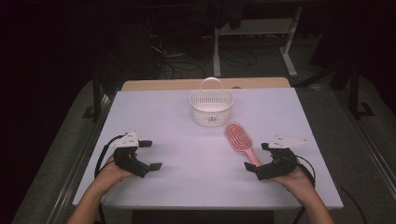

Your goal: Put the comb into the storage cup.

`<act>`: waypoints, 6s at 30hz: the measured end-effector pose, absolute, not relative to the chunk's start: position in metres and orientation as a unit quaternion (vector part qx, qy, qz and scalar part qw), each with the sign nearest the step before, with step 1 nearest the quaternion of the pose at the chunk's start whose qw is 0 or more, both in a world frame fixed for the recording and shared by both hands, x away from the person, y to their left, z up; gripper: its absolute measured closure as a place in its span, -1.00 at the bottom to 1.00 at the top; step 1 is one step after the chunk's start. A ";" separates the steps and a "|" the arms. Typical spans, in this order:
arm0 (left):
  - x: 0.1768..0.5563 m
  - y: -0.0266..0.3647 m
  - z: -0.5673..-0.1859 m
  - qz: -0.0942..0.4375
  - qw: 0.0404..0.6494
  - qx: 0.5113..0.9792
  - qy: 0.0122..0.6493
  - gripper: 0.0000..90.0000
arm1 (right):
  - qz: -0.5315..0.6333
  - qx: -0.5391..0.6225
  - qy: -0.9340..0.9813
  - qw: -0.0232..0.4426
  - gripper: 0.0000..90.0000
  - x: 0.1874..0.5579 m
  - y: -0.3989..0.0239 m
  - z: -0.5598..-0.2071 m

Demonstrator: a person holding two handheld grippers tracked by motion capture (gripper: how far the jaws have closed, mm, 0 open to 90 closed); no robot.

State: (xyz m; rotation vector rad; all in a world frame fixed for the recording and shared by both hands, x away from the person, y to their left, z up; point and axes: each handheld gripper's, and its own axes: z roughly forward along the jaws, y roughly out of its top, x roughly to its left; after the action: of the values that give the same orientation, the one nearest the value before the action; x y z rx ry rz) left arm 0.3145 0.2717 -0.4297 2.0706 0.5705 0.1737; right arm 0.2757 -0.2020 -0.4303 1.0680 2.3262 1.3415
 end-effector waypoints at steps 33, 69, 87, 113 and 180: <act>0.315 0.274 -0.426 0.052 0.498 0.832 0.237 -1.00 | 0.456 0.375 0.799 0.117 -1.00 0.291 -0.190 -0.422; 0.313 0.276 -0.425 0.054 0.500 0.831 0.237 -1.00 | 0.355 0.359 0.861 0.064 0.97 0.299 -0.176 -0.440; 0.312 0.274 -0.425 0.054 0.498 0.833 0.234 -1.00 | 0.316 0.373 0.869 0.074 0.97 0.300 -0.181 -0.446; 0.312 0.274 -0.424 0.055 0.499 0.833 0.233 -1.00 | 0.348 0.401 0.841 0.104 0.94 0.305 -0.212 -0.439; 0.308 0.272 -0.426 0.047 0.499 0.835 0.228 -1.00 | 0.447 0.356 0.814 0.100 -1.00 0.294 -0.194 -0.417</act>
State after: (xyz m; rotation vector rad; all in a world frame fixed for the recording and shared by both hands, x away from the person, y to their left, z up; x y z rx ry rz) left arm 0.3081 0.2718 -0.4265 2.0188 0.5515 0.1126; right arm 0.2936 -0.1943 -0.4166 1.0534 2.4059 1.3226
